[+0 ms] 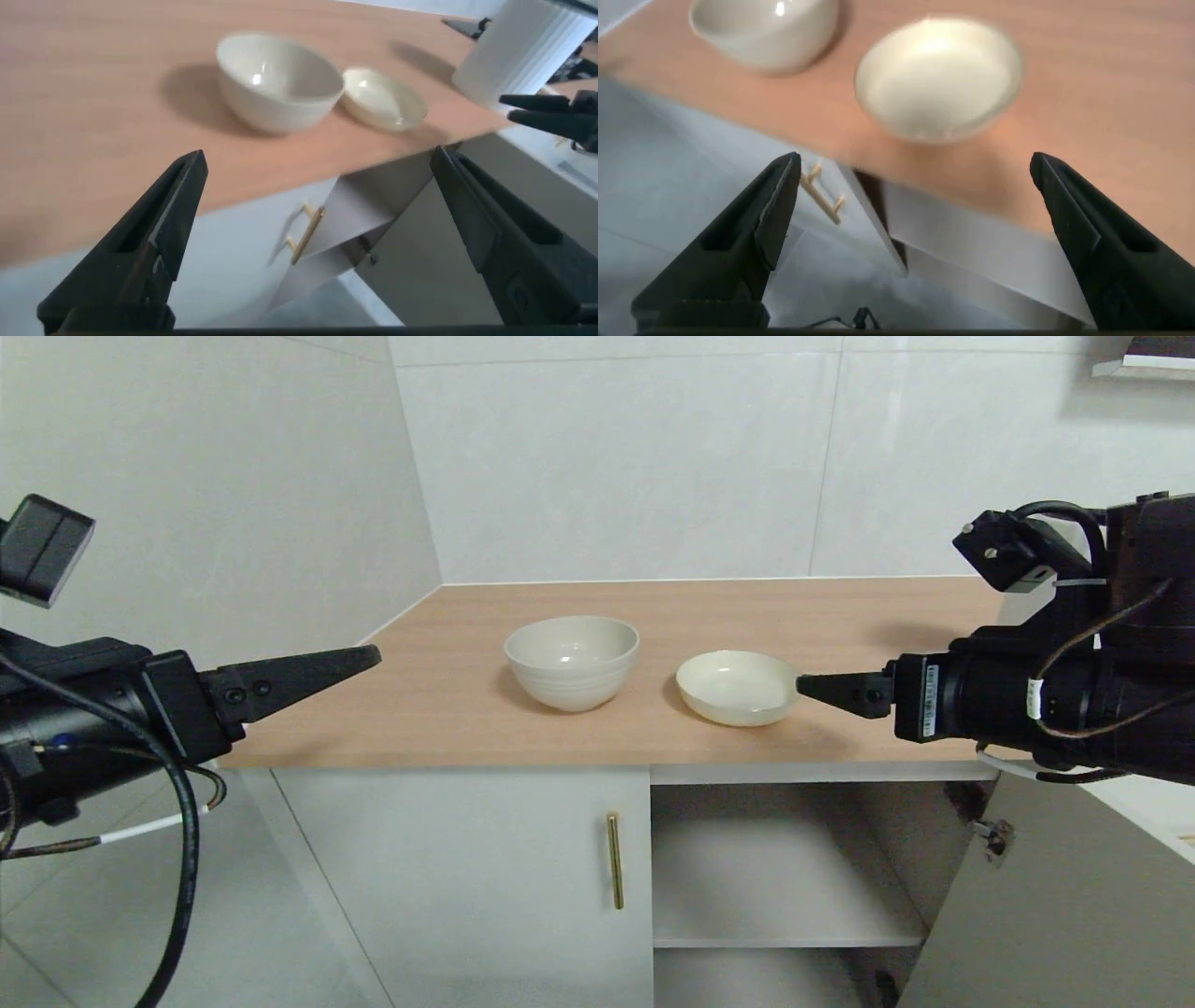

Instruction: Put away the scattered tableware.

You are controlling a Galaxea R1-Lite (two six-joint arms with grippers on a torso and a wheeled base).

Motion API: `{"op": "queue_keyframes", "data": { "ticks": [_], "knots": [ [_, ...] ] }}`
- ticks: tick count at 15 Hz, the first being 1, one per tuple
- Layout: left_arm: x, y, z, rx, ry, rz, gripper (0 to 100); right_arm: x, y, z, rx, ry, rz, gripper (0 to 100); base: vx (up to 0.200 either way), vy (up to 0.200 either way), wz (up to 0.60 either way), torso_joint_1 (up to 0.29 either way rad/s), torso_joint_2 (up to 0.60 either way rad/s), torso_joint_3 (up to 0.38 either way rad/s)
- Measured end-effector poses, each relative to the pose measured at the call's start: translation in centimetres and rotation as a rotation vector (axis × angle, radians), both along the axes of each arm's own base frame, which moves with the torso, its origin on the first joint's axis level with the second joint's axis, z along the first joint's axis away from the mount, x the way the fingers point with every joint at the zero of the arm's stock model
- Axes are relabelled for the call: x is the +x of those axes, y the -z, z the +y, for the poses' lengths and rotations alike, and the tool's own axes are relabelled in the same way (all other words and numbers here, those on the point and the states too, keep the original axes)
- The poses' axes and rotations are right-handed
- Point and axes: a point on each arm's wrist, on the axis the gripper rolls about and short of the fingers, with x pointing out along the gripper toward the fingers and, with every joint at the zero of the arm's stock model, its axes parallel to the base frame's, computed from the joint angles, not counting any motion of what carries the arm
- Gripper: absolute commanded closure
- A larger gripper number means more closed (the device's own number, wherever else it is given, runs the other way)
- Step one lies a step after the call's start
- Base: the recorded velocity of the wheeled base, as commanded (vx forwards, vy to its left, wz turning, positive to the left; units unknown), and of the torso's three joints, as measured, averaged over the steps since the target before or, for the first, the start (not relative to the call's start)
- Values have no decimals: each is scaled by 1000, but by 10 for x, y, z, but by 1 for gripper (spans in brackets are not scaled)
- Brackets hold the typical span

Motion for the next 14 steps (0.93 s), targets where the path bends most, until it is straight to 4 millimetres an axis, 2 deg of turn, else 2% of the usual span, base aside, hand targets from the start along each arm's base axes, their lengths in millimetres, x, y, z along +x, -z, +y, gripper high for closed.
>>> {"op": "queue_keyframes", "data": {
  "ticks": [5, 9, 12, 14],
  "knots": [
    [17, -5, -8, 1, 28, 7, 0, 19, 8, 4, 11, 20, -18, 0, 0, 0, 0, 189, -451, -263],
    [45, -19, -18, 16, 37, 101, 0, 43, 12, 6, 18, 67, -15, 0, 0, 0, 0, 42, -99, -54],
    [61, -18, -24, 93, -107, 339, 0, 56, 12, 9, -13, 164, 161, 0, 0, 0, 0, 0, 0, 0],
    [77, -16, -40, 103, -220, 391, 0, 70, 15, 14, -30, 286, 169, 0, 0, 0, 0, 0, 0, 0]
  ]
}}
